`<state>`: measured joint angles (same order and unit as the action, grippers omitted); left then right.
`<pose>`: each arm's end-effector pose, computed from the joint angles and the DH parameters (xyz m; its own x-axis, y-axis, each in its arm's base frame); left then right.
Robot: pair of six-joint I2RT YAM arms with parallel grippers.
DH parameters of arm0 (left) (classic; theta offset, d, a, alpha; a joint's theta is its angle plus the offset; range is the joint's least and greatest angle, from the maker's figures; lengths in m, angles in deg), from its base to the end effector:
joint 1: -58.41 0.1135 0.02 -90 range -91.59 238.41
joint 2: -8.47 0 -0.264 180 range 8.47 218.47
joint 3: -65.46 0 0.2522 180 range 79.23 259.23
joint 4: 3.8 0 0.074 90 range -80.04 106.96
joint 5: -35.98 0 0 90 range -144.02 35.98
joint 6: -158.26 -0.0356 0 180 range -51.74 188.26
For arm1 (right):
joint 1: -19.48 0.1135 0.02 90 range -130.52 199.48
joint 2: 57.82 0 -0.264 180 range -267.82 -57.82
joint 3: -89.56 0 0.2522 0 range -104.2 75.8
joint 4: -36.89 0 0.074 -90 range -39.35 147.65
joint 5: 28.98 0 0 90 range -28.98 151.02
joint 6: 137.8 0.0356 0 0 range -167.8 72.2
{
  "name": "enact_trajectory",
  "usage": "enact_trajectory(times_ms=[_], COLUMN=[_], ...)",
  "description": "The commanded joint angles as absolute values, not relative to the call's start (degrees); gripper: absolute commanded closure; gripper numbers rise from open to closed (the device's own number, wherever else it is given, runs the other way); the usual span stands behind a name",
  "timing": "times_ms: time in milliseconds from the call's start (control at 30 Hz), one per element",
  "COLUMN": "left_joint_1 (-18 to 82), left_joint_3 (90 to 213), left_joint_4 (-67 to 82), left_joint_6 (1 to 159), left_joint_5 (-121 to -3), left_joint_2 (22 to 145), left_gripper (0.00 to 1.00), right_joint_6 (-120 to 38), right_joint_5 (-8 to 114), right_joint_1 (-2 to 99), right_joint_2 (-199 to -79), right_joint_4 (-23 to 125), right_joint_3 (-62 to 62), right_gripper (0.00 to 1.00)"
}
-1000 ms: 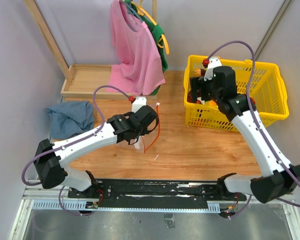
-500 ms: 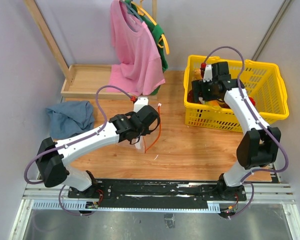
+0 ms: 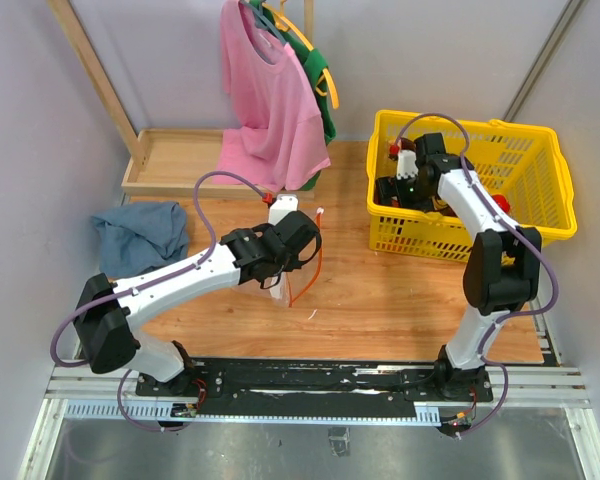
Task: Place the food in the zip-top bag and seal the zipper
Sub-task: Pick up the fake fruit from the bin.
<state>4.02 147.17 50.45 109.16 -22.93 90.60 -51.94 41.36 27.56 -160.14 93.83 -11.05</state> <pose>0.1876 -0.2303 0.2879 -0.7011 0.0159 -0.7129 0.0838 0.9947 -0.0602 0.3789 0.0659 0.2721 -0.8213 -0.1853 -0.5396 -0.3659 0.8967 0.2490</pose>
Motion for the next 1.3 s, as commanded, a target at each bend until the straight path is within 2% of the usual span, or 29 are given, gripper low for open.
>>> enact_trajectory(times_ms=[0,200,433,667,900,967,1100,1267], left_joint_1=[4.45,4.45,4.45,4.45,4.45,4.45,4.45,4.45], left_joint_3=[148.53,148.53,148.72,148.77,148.63,148.58,148.65,148.72], left_joint_4=[49.42,49.51,49.86,50.03,50.12,50.08,49.99,50.04], left_joint_6=[108.95,108.89,109.03,109.11,109.21,109.13,108.94,108.73], left_joint_5=[-22.93,-23.04,-22.72,-22.95,-23.23,-23.34,-23.41,-23.28], left_joint_2=[91.24,91.43,91.51,91.49,91.26,91.26,91.33,91.33], left_gripper=[1.00,1.00,1.00,1.00,1.00,1.00,1.00,1.00], right_joint_6=[-53.77,-52.25,-49.47,-49.39,-49.39,-49.66,-49.99,-51.17], right_joint_5=[41.30,51.42,59.91,50.15,38.87,38.20,41.84,49.60], right_joint_1=[26.50,26.34,26.32,26.29,26.42,26.51,26.53,26.58], right_joint_2=[-162.99,-163.77,-154.31,-151.63,-155.30,-156.18,-156.84,-154.17], right_joint_4=[97.32,96.99,92.33,91.85,94.69,95.72,96.37,95.89], right_joint_3=[-12.33,-12.02,-8.51,-8.56,-9.43,-9.65,-9.63,-10.57], right_gripper=[0.09,0.16,0.20,0.19,0.36,0.41,0.43,0.40])
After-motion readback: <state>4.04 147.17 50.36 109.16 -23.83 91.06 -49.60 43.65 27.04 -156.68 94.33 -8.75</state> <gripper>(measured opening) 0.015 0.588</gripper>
